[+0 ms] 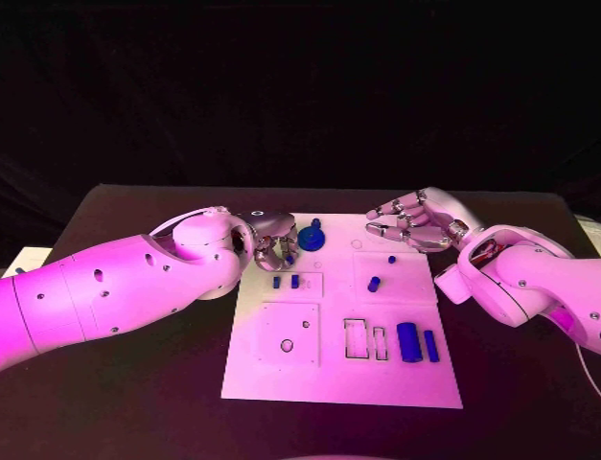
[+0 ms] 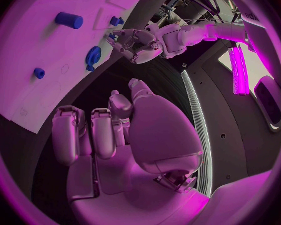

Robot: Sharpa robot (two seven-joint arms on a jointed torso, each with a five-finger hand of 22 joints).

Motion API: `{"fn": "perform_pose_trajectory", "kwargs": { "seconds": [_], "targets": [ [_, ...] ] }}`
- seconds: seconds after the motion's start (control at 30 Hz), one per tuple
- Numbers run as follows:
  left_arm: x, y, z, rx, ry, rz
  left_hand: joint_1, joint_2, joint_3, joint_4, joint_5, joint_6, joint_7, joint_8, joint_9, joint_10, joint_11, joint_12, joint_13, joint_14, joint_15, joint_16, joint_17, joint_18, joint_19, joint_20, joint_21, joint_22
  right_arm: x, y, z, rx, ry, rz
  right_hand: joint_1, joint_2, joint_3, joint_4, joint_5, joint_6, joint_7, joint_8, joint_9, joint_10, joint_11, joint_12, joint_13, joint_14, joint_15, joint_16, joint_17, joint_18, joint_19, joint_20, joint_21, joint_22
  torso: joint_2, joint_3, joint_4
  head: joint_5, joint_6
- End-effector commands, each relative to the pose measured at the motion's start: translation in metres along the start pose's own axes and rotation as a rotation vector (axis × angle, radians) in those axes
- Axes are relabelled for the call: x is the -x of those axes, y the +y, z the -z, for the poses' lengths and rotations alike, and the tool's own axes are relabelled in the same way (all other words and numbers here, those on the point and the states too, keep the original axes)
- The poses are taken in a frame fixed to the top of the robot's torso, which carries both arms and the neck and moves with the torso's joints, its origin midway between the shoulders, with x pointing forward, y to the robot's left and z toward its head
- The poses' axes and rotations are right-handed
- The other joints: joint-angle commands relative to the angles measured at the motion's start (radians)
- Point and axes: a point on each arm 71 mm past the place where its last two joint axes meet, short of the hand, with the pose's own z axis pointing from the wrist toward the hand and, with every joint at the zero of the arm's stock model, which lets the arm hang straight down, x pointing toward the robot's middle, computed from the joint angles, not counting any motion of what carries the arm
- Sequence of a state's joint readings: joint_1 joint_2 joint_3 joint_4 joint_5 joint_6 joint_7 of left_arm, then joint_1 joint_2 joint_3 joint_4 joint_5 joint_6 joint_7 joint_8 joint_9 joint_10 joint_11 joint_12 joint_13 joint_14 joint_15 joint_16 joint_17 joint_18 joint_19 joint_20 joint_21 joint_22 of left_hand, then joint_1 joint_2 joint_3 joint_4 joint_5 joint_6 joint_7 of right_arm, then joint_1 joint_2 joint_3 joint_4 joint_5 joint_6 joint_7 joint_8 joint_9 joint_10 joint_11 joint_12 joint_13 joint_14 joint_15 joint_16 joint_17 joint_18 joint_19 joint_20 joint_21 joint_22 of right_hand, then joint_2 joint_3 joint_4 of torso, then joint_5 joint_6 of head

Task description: Assemble the parts on the task board

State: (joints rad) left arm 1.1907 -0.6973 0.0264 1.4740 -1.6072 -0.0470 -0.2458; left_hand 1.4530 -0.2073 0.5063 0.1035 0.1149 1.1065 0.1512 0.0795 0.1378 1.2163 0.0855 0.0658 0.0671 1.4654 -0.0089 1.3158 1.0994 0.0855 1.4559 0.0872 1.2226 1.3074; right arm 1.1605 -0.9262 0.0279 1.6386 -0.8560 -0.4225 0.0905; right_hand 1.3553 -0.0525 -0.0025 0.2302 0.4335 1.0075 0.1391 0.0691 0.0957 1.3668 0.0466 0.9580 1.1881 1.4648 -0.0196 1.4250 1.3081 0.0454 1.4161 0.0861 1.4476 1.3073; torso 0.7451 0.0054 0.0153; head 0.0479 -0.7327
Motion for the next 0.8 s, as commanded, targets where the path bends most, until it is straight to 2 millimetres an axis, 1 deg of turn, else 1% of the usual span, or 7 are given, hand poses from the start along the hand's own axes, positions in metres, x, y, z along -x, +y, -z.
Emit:
{"fn": "perform_pose_trajectory", "kwargs": {
  "seconds": [0.03,0.13,0.6,0.67,0.73,0.77,0.8],
  "targets": [
    [-0.002,0.000,0.000,0.007,0.021,-0.003,-0.014,-0.003,0.005,-0.001,-0.003,-0.019,0.001,-0.011,-0.005,-0.015,0.000,-0.006,-0.002,0.023,0.006,0.000,-0.005,-0.008,-0.002,0.008,-0.005,0.014,-0.001,0.001,0.000,0.012,0.014,0.004,0.009,0.001,-0.006,0.000,0.003,0.000,-0.003,-0.001,0.001,-0.005,-0.001,-0.004,0.000,0.058,-0.005,-0.006,0.032,0.008,-0.007,0.001,-0.006,0.059,0.000,0.0000,0.0001,0.000,0.000],
    [-0.002,0.000,0.000,0.010,0.023,0.000,-0.021,-0.008,0.005,0.000,-0.004,-0.035,0.004,-0.018,-0.011,-0.026,0.003,-0.006,-0.002,0.023,0.009,0.000,-0.009,-0.007,-0.004,0.010,-0.008,0.013,-0.001,0.001,0.000,0.012,0.014,0.004,0.009,0.001,-0.006,0.000,0.003,0.000,-0.003,-0.001,0.001,-0.005,-0.001,-0.004,0.000,0.058,-0.005,-0.006,0.032,0.008,-0.007,0.001,-0.006,0.059,0.000,0.0000,0.0002,0.000,0.000],
    [-0.002,0.004,0.001,0.026,0.025,0.004,-0.034,-0.022,-0.003,0.000,-0.004,-0.073,0.015,-0.019,-0.030,-0.064,0.014,-0.006,-0.003,0.019,0.017,-0.002,-0.024,-0.003,-0.010,0.018,-0.029,0.001,0.000,-0.001,0.000,0.004,0.012,0.008,0.010,0.002,-0.007,0.000,0.004,-0.001,-0.003,-0.001,0.001,-0.012,-0.001,-0.023,-0.012,0.055,-0.005,-0.015,0.020,0.011,-0.016,0.001,-0.014,0.047,-0.001,-0.0001,-0.0001,0.001,0.000],
    [-0.002,0.005,0.002,0.030,0.023,0.004,-0.035,-0.024,-0.005,-0.001,-0.004,-0.086,0.017,-0.019,-0.036,-0.074,0.017,-0.006,-0.003,0.018,0.019,-0.002,-0.028,-0.002,-0.012,0.020,-0.037,-0.004,0.001,-0.003,0.000,-0.001,0.011,0.013,0.015,0.005,-0.008,0.000,0.004,-0.005,-0.002,-0.002,0.000,-0.055,0.000,-0.131,-0.081,0.048,-0.005,-0.036,-0.007,0.016,-0.034,0.001,-0.030,0.025,-0.001,-0.0002,-0.0001,0.000,0.000],
    [-0.001,0.007,0.003,0.034,0.017,0.006,-0.035,-0.025,-0.008,-0.003,-0.003,-0.098,0.019,-0.019,-0.042,-0.085,0.019,-0.006,-0.003,0.018,0.021,-0.002,-0.031,-0.001,-0.013,0.022,-0.041,-0.006,0.002,-0.004,0.000,-0.007,0.008,0.026,0.023,0.009,-0.006,0.000,0.000,-0.009,-0.002,-0.003,-0.001,-0.130,0.001,-0.324,-0.208,0.040,-0.005,-0.060,-0.036,0.023,-0.053,0.001,-0.048,0.000,-0.001,-0.0005,-0.0003,0.000,0.001],
    [-0.001,0.009,0.004,0.037,0.012,0.008,-0.035,-0.026,-0.010,-0.004,-0.003,-0.104,0.020,-0.019,-0.046,-0.092,0.021,-0.006,-0.003,0.017,0.022,-0.002,-0.033,0.000,-0.014,0.023,-0.046,-0.009,0.003,-0.005,0.000,-0.009,0.007,0.038,0.031,0.012,-0.002,0.001,-0.008,-0.011,-0.001,-0.002,-0.001,-0.164,0.002,-0.408,-0.268,0.034,-0.005,-0.082,-0.064,0.026,-0.063,0.001,-0.060,-0.015,-0.001,-0.0007,0.0000,-0.001,0.002],
    [-0.001,0.010,0.005,0.039,0.008,0.011,-0.034,-0.026,-0.011,-0.005,-0.003,-0.109,0.021,-0.019,-0.048,-0.099,0.022,-0.006,-0.004,0.017,0.023,-0.002,-0.034,0.001,-0.015,0.024,-0.051,-0.013,0.004,-0.006,0.000,-0.011,0.006,0.049,0.038,0.014,0.002,0.001,-0.020,-0.010,0.000,-0.002,-0.001,-0.177,0.002,-0.442,-0.295,0.029,-0.005,-0.101,-0.088,0.028,-0.069,0.001,-0.066,-0.024,-0.001,-0.0009,0.0000,-0.001,0.002]
  ]
}}
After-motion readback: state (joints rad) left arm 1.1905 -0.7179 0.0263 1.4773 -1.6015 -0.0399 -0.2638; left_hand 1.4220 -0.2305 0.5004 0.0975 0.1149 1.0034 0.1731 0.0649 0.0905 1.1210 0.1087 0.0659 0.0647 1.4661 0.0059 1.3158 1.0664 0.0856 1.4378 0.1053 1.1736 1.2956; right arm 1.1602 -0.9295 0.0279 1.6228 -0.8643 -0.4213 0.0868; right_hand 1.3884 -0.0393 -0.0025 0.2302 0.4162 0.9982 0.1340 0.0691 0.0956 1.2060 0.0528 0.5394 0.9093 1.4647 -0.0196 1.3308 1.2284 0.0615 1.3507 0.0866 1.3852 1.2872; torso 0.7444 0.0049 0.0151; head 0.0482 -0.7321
